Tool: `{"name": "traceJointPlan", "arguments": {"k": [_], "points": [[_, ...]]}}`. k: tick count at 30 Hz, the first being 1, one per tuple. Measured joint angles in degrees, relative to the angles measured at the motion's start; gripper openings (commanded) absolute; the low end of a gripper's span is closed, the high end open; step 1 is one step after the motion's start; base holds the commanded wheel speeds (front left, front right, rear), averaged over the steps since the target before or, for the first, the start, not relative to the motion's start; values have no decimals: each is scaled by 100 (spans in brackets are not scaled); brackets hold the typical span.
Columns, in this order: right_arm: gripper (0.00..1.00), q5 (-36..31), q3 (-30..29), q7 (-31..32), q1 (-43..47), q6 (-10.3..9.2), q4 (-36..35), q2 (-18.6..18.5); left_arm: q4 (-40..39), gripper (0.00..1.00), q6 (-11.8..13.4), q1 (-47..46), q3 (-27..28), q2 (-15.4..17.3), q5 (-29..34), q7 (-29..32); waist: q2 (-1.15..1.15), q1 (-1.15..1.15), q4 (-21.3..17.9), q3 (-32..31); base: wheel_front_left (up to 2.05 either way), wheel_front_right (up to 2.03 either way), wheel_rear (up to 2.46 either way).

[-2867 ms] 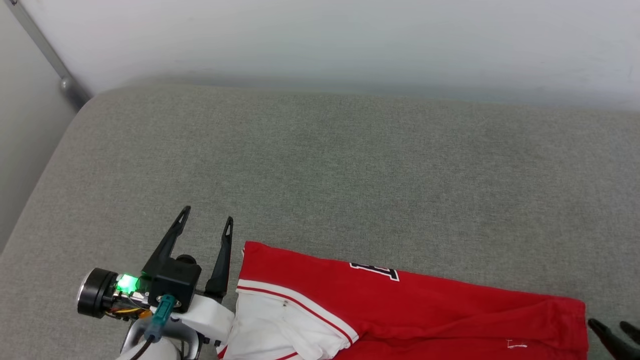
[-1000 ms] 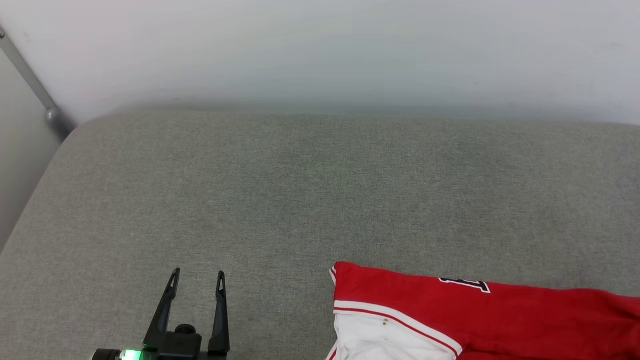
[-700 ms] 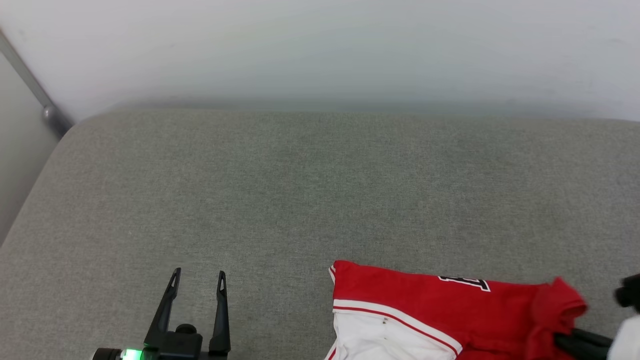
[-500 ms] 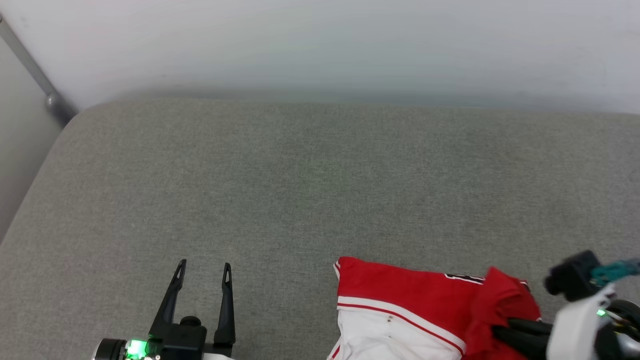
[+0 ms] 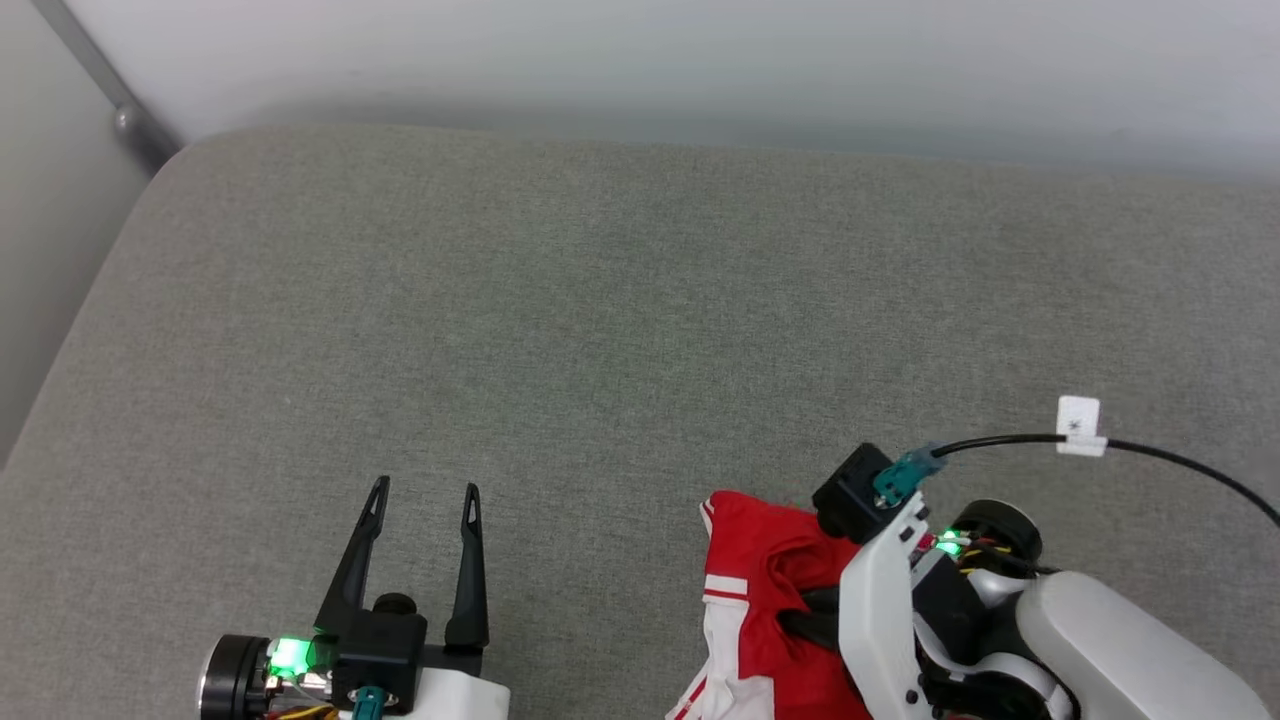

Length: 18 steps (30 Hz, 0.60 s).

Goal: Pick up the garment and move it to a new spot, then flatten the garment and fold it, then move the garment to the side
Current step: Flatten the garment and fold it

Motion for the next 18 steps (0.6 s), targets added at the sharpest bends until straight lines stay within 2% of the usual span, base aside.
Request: {"name": "traceJointPlan", "arguments": {"k": [5, 8, 9, 10, 11, 15, 18], "points": [[0, -216, 799, -204, -381, 0, 907, -27, 36, 100, -41, -94, -14, -60, 5, 0, 0, 0, 117, 101, 0, 0, 0], [2, -155, 998, -549, -489, 1, 1144, -65, 60, 100, -45, -94, 35, -64, 1, 0, 0, 0, 141, 92, 0, 0, 0], [18, -155, 1036, -706, -519, 1, 1159, -89, 63, 100, -47, -90, 65, -65, 0, 0, 0, 0, 131, 77, 0, 0, 0], [45, -156, 1079, -861, -551, 1, 1155, -122, 71, 100, -47, -82, 86, -63, 0, 0, 0, 0, 118, 56, 0, 0, 0], [100, -163, 1102, -1029, -580, 1, 1123, -174, 77, 100, -47, -63, 94, -64, 0, 0, 0, 0, 107, 26, 0, 0, 0], [100, -291, 1037, -1796, -618, 0, 766, -448, 109, 100, -58, 109, 154, -56, -3, 0, 0, 0, 23, -152, 0, 0, 0], [100, -509, 660, -2326, -584, 1, 489, -625, 104, 100, -67, 211, 216, -45, -7, 0, 0, 0, -74, -325, 0, 0, 0]]}}
